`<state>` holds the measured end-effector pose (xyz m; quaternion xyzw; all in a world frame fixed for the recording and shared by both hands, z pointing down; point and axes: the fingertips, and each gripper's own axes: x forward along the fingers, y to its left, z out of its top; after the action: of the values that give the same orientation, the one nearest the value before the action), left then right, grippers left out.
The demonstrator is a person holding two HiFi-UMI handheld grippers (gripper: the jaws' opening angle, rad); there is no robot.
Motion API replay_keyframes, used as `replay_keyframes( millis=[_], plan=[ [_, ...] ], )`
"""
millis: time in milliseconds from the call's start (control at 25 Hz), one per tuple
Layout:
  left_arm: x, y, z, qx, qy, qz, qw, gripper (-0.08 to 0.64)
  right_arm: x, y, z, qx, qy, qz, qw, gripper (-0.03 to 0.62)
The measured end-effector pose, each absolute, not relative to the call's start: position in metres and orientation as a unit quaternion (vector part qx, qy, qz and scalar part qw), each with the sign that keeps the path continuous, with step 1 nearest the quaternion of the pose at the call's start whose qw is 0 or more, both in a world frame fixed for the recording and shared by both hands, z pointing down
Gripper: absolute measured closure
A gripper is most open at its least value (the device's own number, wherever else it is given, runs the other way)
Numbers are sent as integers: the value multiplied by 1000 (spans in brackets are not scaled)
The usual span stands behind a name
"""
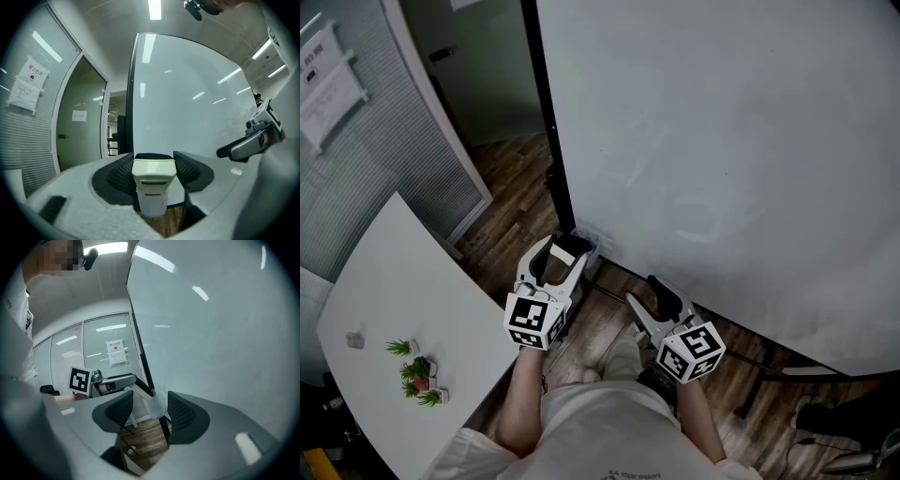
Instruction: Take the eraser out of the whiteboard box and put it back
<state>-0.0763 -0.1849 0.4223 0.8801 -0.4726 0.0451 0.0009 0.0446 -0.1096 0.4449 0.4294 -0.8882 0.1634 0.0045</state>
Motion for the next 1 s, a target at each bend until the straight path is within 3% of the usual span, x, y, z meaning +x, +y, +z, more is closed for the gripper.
replay_keyframes(
  millis=[1000],
  plan=[
    [-84, -171, 403, 887, -462, 28, -11, 296, 30, -107, 441, 429, -890, 155, 5, 359]
  ],
)
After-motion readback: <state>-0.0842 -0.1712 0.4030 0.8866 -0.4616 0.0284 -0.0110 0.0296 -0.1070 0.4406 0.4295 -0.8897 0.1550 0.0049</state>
